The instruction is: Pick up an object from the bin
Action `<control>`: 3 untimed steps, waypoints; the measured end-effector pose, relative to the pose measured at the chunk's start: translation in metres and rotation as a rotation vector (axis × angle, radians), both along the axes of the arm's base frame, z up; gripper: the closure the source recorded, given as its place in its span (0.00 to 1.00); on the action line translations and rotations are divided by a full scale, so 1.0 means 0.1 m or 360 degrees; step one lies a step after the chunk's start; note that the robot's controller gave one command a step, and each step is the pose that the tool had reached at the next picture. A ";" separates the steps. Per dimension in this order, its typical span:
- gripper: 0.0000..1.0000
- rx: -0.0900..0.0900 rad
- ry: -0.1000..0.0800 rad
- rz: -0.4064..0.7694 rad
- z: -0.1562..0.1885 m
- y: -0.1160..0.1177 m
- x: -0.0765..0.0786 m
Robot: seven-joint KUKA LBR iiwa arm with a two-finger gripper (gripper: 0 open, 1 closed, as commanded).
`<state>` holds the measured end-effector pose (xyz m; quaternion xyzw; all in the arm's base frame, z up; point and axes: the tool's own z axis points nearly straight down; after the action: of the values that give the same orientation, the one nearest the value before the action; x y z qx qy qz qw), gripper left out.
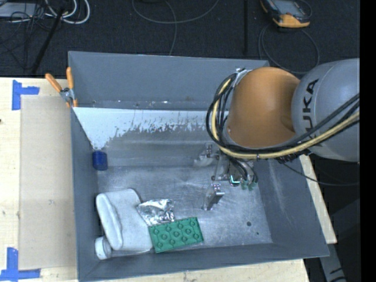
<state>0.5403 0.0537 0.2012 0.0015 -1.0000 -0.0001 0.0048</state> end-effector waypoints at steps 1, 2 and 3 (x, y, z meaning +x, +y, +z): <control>0.00 0.0002 -0.0002 0.0321 -1.08 0.22 0.06; 0.00 -0.0018 -0.0004 0.0331 -1.25 0.47 0.17; 0.00 0.0002 -0.0015 0.0068 -1.06 0.73 -0.14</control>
Offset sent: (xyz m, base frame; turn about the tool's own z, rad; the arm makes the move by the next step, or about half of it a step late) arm 0.0081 0.0216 -0.1038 -0.2023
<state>0.5260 0.1272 0.0953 0.0228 -0.9997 -0.0005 -0.0001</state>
